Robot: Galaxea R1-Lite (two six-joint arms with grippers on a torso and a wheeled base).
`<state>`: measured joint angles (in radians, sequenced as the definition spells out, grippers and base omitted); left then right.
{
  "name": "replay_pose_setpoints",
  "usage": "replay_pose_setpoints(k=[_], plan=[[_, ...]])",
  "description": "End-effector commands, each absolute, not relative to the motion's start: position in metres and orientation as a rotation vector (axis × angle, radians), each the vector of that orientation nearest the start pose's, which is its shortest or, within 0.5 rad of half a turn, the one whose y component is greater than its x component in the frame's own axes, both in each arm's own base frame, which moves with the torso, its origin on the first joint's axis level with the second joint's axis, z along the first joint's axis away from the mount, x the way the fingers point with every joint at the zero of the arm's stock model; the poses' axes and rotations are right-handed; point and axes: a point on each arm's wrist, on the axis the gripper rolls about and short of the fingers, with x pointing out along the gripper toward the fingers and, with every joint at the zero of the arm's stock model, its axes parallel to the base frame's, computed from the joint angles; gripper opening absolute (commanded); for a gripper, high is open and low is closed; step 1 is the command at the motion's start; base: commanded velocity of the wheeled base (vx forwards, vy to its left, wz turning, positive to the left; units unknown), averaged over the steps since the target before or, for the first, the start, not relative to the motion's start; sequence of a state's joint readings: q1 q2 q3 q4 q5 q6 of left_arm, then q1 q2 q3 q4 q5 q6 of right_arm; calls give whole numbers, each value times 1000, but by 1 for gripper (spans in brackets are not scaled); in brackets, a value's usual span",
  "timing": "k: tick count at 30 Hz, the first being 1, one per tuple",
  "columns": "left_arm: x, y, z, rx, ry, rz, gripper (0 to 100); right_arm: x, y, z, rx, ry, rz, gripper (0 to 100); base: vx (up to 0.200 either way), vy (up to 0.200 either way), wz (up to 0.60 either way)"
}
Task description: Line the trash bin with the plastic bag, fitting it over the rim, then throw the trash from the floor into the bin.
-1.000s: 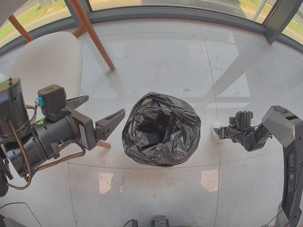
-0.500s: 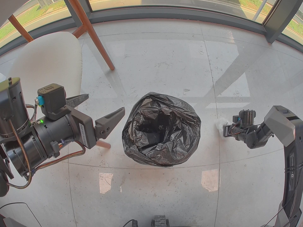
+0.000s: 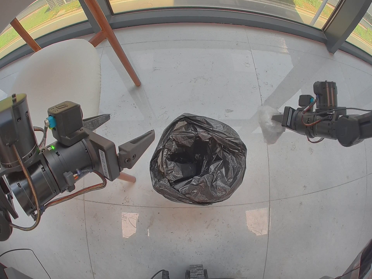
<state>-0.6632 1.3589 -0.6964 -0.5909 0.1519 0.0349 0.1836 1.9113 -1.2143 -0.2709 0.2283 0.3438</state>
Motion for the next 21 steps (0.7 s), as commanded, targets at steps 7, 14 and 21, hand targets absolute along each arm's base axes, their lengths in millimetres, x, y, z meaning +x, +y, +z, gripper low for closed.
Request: replay_pose_setpoints(k=[7, 14, 21], plan=[[183, -138, 246, 49, 33, -510, 100, 219, 174, 217, 486, 783, 772, 0, 0, 0, 0], [185, -137, 247, 49, 32, -496, 100, 241, 197, 200, 486, 731, 802, 0, 0, 0, 0], [189, -132, 247, 51, 32, -472, 100, 259, 201, 195, 472, 668, 794, 100, 0, 0, 0]])
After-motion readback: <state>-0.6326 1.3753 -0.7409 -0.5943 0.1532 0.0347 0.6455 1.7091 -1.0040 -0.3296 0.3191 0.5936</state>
